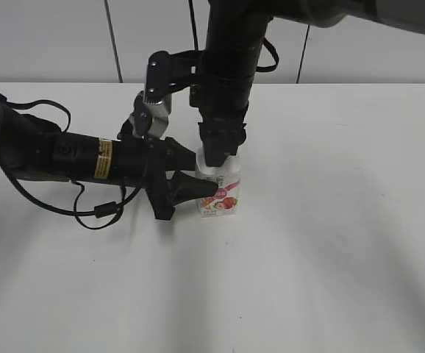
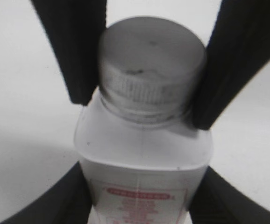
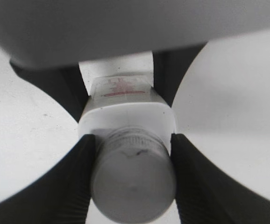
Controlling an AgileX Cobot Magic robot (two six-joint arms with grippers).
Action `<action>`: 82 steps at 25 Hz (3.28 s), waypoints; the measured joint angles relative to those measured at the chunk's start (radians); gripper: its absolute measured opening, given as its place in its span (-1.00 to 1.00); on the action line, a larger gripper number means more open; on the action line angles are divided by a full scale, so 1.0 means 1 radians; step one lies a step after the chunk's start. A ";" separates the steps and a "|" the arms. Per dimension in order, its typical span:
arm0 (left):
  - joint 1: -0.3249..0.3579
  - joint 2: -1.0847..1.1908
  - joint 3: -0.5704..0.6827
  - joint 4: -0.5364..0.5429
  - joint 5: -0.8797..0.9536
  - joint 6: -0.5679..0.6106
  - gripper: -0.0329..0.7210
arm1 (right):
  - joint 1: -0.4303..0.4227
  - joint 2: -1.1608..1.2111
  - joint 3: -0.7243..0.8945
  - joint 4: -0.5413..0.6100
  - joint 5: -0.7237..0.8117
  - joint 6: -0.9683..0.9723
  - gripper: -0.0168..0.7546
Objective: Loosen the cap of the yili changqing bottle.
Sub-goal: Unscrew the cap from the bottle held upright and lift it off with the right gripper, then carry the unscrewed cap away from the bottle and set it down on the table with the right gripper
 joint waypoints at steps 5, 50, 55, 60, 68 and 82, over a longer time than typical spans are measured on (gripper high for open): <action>0.000 0.000 0.000 0.000 0.000 0.000 0.08 | 0.000 -0.001 0.000 0.001 0.000 -0.005 0.05; 0.002 0.001 -0.005 -0.008 0.006 -0.001 0.07 | 0.001 -0.048 -0.060 -0.041 0.004 -0.202 0.04; 0.002 0.001 -0.005 -0.008 0.006 -0.001 0.07 | 0.001 -0.119 -0.060 -0.057 0.004 0.077 0.04; 0.002 0.001 -0.005 -0.008 0.006 -0.001 0.07 | 0.001 -0.141 -0.061 -0.106 0.004 0.628 0.04; 0.002 0.001 -0.005 -0.008 0.006 -0.001 0.07 | -0.057 -0.141 -0.060 -0.152 0.004 1.049 0.04; 0.002 0.001 -0.005 -0.007 0.006 -0.001 0.07 | -0.309 -0.157 0.081 -0.105 0.003 1.103 0.04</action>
